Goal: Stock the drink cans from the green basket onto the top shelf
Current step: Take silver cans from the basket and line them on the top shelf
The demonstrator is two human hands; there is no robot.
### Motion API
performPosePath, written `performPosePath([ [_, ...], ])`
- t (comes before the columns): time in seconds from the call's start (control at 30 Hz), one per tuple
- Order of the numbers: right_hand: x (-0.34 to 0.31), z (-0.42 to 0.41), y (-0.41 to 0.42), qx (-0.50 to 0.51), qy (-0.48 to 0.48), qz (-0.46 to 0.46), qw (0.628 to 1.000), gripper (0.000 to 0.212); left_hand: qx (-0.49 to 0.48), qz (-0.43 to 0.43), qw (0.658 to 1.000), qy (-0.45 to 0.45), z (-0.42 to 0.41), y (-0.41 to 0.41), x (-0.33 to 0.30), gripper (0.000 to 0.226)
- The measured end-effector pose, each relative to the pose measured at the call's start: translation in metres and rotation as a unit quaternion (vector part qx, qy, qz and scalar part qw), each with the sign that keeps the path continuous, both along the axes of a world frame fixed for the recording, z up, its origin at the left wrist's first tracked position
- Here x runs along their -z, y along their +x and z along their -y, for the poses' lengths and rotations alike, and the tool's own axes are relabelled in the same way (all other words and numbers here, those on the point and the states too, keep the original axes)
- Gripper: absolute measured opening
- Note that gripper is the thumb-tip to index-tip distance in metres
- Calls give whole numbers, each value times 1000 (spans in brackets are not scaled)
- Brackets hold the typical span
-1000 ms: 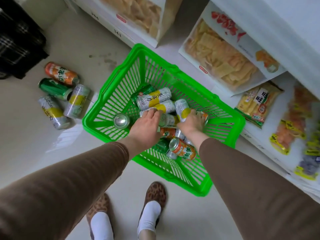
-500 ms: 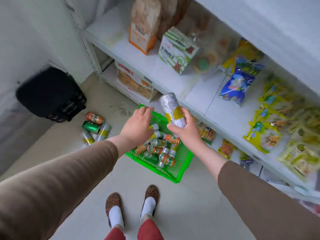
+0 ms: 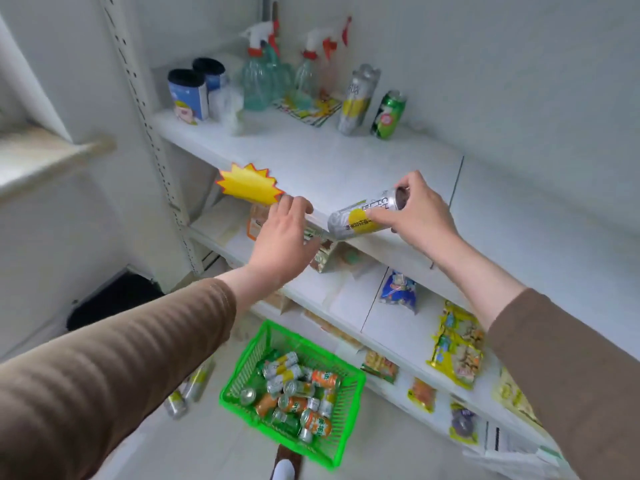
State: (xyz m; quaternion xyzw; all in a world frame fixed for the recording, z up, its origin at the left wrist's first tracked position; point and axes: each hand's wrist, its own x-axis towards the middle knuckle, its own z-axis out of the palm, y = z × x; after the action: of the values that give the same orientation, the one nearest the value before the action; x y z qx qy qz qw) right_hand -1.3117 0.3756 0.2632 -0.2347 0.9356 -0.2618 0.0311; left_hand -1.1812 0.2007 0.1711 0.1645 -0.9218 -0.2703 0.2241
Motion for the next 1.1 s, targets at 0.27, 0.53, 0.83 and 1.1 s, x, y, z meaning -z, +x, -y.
performPosePath([
  [0.27, -17, 37, -112, -11, 43, -54, 998, 65, 33, 75, 996, -31, -7, -104, -22, 62],
  [0.53, 25, 76, -170, -1, -76, 5, 997, 75, 8, 91, 996, -22, 10, -150, -8, 66],
  [0.83, 84, 141, -194, 50, -168, 128, 976, 62, -17, 110, 994, -24, 63, -180, 2, 65],
  [1.1, 104, 211, -220, 78, -227, 123, 963, 60, -20, 113, 993, -14, 108, -208, -1, 65],
])
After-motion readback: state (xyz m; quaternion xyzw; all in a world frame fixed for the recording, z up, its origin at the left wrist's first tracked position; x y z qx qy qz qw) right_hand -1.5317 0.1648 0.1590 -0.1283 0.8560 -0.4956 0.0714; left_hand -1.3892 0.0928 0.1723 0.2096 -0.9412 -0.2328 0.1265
